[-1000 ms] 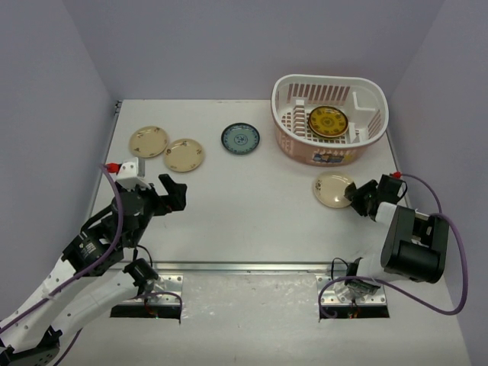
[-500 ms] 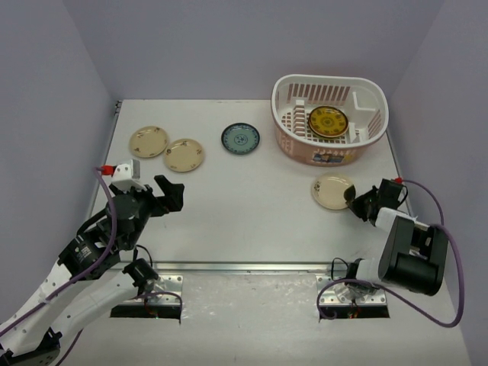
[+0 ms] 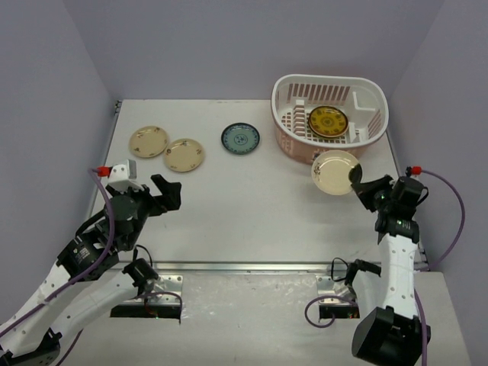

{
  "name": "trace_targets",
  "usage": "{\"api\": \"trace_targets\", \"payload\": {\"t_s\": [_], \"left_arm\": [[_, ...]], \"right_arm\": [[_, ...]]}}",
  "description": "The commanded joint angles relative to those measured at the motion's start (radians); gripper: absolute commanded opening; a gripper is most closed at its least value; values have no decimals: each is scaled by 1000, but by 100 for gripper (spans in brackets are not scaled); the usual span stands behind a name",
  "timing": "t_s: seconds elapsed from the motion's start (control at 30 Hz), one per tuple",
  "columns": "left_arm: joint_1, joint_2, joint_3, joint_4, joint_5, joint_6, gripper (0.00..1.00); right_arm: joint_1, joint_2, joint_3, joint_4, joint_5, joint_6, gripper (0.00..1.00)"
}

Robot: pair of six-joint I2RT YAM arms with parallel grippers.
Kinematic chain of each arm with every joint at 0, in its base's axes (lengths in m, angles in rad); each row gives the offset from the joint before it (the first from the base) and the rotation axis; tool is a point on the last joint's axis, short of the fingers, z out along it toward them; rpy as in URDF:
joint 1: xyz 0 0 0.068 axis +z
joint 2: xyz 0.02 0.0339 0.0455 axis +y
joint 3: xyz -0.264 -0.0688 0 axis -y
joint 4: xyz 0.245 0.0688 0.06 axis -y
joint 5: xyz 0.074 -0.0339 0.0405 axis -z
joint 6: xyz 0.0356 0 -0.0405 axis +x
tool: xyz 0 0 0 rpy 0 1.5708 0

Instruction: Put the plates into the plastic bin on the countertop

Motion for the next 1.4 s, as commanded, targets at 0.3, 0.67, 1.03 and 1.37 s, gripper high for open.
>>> {"api": "trace_targets", "payload": {"t_s": [0.3,0.67,1.03,1.37], "left_arm": [[10,21,11,20,-28,-9,100],[24,16,9,12,-47,-19,100],[44,40,9,14,-39,-17,100],[72,59,8,24,-15,-6,100]], "right_arm": [[85,468,393,376,17,413,0],[227,903,814,269,380,400,0],[230,1221,1081,127,406,282,2],[230,1329,1198,97,339,230,51]]}}
